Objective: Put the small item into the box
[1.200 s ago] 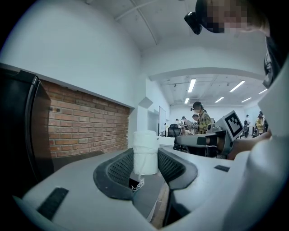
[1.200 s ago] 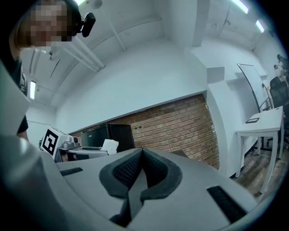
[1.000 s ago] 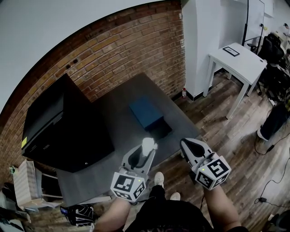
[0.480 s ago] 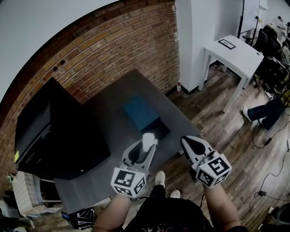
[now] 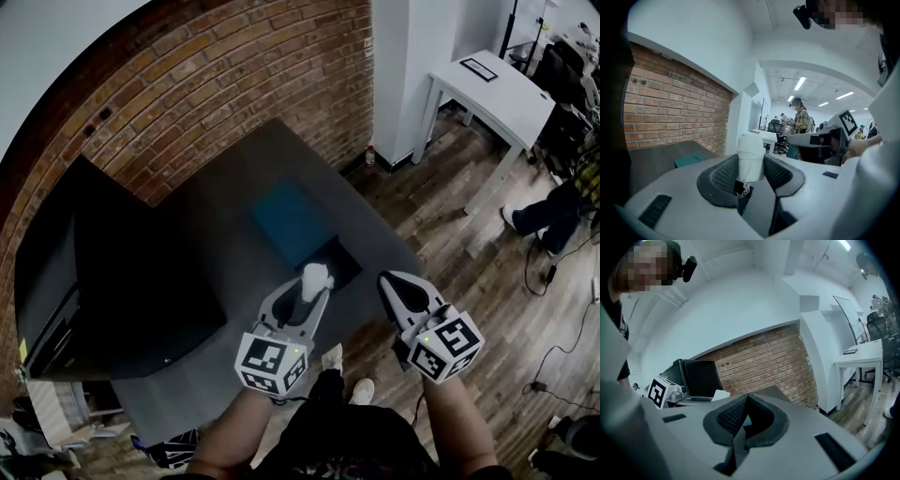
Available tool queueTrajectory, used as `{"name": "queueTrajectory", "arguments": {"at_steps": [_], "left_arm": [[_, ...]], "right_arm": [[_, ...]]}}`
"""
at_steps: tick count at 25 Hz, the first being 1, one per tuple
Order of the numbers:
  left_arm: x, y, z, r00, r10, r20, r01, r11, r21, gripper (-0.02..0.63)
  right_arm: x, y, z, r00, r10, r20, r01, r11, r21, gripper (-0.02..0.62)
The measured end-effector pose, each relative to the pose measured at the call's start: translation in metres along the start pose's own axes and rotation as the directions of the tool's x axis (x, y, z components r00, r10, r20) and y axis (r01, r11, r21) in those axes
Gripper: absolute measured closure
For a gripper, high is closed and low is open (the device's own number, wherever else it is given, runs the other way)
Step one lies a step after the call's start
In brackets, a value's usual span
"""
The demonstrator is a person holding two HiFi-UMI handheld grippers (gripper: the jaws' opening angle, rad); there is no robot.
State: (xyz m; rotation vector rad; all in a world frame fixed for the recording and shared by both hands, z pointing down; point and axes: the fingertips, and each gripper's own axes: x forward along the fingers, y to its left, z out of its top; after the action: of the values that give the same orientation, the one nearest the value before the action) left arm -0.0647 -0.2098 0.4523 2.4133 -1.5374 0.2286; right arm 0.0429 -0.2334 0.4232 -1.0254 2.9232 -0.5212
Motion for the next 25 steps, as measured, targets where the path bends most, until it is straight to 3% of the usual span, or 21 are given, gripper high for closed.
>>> {"name": "queueTrajectory", "arguments": {"at_steps": [11,19,25], "left_arm": [[0.055,0.034,-0.052,0.988,-0.052,-0.147,0.047,0.998,-0.035,0.416],[0.091,0.044,-0.095,0.959,-0.087,-0.269,0.074,0.995,-0.060,0.416],[0.109,0.050,-0.127,0.921,-0.079,-0.381,0.073,0.997,-0.032,0.416]], "right_arm": [[0.045,-0.032,-0.025,0.997,-0.046,-0.054,0.048,0.998,0.051,0.578],[0.059,-0.051,-0.039,0.994,-0.084,-0.076,0.091,0.992,0.088,0.578],[0.066,-0.061,-0.051,0.991,-0.101,-0.093,0.111,0.987,0.112,0.577]]}}
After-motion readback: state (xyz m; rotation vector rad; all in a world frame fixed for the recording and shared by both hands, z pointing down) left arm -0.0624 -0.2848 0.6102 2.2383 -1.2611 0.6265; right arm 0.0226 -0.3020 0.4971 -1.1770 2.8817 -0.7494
